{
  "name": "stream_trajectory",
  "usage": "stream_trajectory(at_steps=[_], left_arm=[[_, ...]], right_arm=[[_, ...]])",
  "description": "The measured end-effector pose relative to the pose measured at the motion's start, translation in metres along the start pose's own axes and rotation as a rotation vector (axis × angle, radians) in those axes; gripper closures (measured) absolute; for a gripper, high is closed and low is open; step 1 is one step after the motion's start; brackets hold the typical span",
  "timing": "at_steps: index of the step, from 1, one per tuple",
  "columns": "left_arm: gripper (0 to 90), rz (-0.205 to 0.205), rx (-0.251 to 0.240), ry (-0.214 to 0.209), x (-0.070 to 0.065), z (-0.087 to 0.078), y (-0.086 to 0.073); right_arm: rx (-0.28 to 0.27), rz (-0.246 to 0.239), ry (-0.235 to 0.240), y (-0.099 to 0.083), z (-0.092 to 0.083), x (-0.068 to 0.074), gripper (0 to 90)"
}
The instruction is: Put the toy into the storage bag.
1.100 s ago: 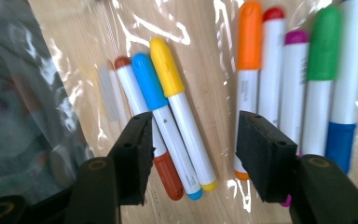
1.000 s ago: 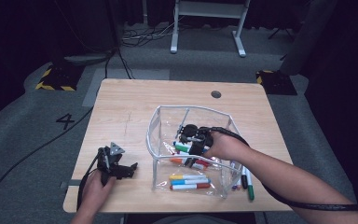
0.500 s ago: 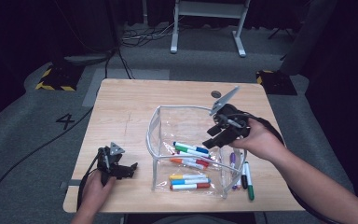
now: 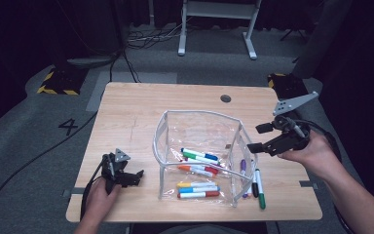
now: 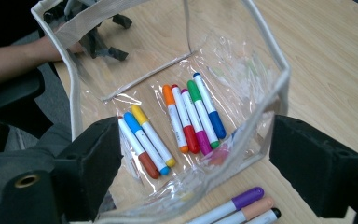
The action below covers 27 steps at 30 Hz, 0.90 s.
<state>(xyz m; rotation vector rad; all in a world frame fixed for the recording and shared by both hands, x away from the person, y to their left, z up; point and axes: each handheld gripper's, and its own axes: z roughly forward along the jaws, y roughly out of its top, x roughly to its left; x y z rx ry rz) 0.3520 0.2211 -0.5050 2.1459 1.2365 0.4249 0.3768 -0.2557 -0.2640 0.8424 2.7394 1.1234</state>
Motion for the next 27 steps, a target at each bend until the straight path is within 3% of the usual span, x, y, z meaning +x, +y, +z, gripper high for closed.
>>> stream_trajectory(at_steps=[6,13,16,20,27], left_arm=[[0.0,0.001,-0.001,0.000,0.000,0.000,0.000],[0.0,0.000,0.000,0.000,0.000,0.000,0.000],[0.0,0.000,0.000,0.000,0.000,0.000,0.000],[0.0,0.000,0.000,0.000,0.000,0.000,0.000],[0.0,0.000,0.000,0.000,0.000,0.000,0.000]], right_arm=[[0.000,0.017,-0.111,-0.024,-0.010,-0.005,22.1],[0.034,0.074,-0.193,-0.058,0.000,-0.017,28.4],[0.061,0.116,-0.181,-0.078,0.010,-0.027,31.7],[0.117,0.148,-0.204,-0.103,0.027,-0.038,35.4],[0.204,0.211,-0.171,-0.135,0.058,-0.045,37.0]])
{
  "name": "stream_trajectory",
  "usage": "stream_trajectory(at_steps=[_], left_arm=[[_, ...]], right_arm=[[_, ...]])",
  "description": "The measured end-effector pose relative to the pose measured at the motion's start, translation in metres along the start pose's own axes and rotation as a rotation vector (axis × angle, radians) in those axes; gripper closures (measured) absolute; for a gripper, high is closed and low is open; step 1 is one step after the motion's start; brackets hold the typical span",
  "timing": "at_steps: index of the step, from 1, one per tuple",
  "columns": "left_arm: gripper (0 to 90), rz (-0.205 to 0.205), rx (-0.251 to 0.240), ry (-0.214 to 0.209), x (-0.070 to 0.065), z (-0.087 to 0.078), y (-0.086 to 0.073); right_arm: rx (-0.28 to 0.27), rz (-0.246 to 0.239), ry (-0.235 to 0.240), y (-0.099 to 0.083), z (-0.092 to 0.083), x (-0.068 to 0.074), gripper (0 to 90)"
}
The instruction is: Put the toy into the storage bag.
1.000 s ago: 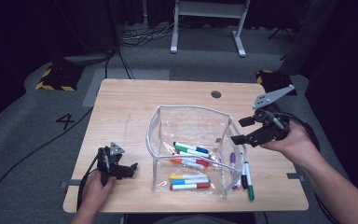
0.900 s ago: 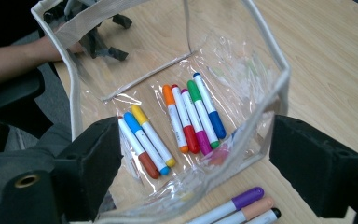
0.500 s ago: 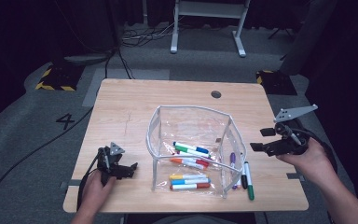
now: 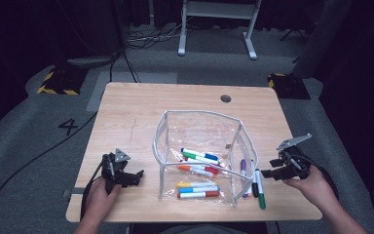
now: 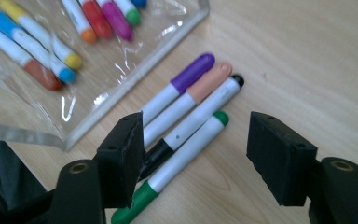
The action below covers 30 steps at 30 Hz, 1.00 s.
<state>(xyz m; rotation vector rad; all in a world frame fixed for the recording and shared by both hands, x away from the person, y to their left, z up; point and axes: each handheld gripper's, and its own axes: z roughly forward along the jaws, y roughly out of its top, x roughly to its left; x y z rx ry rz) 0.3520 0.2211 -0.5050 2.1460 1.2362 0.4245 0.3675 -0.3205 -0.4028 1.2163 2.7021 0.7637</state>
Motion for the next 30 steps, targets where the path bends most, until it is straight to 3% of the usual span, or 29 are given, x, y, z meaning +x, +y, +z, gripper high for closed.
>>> stream_trajectory(at_steps=[13,21,30], left_arm=[[0.0,0.000,0.000,0.000,0.000,0.000,0.000],[0.0,0.000,0.000,0.000,0.000,0.000,0.000],[0.0,0.000,0.000,0.000,0.000,0.000,0.000]], right_arm=[[0.093,0.042,0.030,-0.023,0.044,0.000,40.3],[0.114,0.046,0.013,-0.027,0.050,-0.002,43.7],[0.141,0.075,-0.023,-0.036,0.049,-0.008,56.3]])
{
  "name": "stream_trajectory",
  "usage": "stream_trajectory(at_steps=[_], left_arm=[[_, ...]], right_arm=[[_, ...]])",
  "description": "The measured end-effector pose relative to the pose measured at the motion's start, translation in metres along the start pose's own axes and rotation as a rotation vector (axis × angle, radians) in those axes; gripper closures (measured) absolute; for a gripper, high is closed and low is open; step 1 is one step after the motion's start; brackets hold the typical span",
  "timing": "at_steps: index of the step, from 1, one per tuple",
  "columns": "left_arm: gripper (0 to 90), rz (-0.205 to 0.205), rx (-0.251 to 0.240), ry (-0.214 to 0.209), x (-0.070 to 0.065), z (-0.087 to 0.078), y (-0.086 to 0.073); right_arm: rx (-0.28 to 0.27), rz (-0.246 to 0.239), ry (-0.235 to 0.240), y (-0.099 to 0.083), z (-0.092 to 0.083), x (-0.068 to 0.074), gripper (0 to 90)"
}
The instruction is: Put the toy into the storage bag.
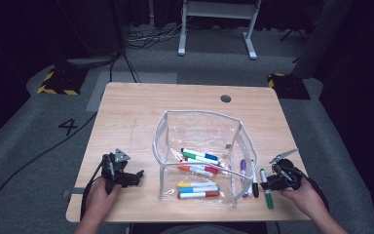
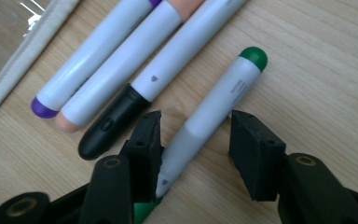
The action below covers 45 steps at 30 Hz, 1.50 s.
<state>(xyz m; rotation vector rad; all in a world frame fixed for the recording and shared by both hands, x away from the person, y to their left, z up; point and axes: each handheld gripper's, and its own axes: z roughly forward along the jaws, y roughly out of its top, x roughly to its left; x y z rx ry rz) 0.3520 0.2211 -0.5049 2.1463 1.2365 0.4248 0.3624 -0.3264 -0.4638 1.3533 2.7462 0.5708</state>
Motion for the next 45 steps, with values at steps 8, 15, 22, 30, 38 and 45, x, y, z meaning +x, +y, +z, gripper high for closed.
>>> stream_trajectory(at_steps=[8,15,22,30,38,45], left_arm=[[0.0,0.000,0.000,0.000,0.000,0.000,0.000],[0.0,0.000,-0.001,0.000,0.000,0.000,0.000],[0.0,0.000,-0.001,0.000,0.000,0.000,0.000],[0.0,0.000,-0.001,0.000,0.000,0.000,0.000],[0.0,0.000,0.000,0.000,0.000,0.000,0.000],[0.0,0.000,0.000,0.000,0.000,0.000,0.000]], right_arm=[[-0.008,0.047,-0.058,-0.005,-0.003,-0.012,75.6],[-0.005,0.076,-0.052,-0.005,-0.004,-0.014,76.1],[-0.024,0.065,-0.044,-0.006,-0.011,-0.014,76.2],[-0.060,0.028,-0.042,0.000,-0.034,-0.007,76.2],[-0.132,-0.025,-0.026,0.011,-0.073,0.006,76.2],[-0.204,-0.085,0.011,0.025,-0.106,0.020,76.2]])
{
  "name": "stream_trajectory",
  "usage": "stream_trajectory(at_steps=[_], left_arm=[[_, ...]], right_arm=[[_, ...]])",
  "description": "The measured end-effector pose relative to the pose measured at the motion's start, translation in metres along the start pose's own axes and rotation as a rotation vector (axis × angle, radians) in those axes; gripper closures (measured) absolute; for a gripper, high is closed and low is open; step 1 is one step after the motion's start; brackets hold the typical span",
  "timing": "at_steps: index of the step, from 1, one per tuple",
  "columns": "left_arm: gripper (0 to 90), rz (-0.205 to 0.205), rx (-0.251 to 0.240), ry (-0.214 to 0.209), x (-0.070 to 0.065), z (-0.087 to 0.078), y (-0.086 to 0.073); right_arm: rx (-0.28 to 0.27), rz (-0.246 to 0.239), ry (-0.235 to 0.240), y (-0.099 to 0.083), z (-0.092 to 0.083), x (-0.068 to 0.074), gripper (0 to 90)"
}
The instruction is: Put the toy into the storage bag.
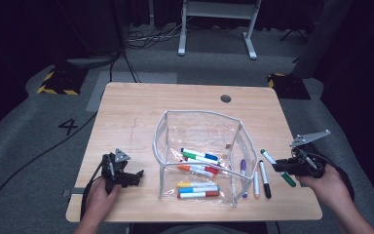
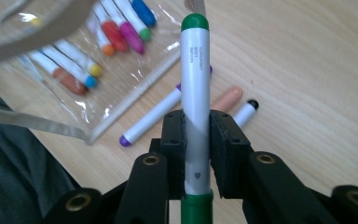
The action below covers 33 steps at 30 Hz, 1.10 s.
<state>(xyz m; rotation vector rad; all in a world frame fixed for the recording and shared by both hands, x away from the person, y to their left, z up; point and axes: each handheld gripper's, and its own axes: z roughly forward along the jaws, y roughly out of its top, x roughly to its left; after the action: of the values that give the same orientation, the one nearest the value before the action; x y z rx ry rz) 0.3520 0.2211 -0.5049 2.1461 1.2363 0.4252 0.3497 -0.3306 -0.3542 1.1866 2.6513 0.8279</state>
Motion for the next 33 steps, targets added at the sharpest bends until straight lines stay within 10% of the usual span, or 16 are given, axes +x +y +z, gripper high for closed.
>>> stream_trajectory(at_steps=[16,33], left_arm=[[0.0,0.000,0.000,0.000,0.000,0.000,0.000],[0.0,0.000,0.000,0.000,0.000,0.000,0.000]], right_arm=[[-0.079,-0.153,0.046,0.059,-0.048,0.036,76.2],[-0.045,-0.340,0.118,0.124,-0.054,0.090,76.3]])
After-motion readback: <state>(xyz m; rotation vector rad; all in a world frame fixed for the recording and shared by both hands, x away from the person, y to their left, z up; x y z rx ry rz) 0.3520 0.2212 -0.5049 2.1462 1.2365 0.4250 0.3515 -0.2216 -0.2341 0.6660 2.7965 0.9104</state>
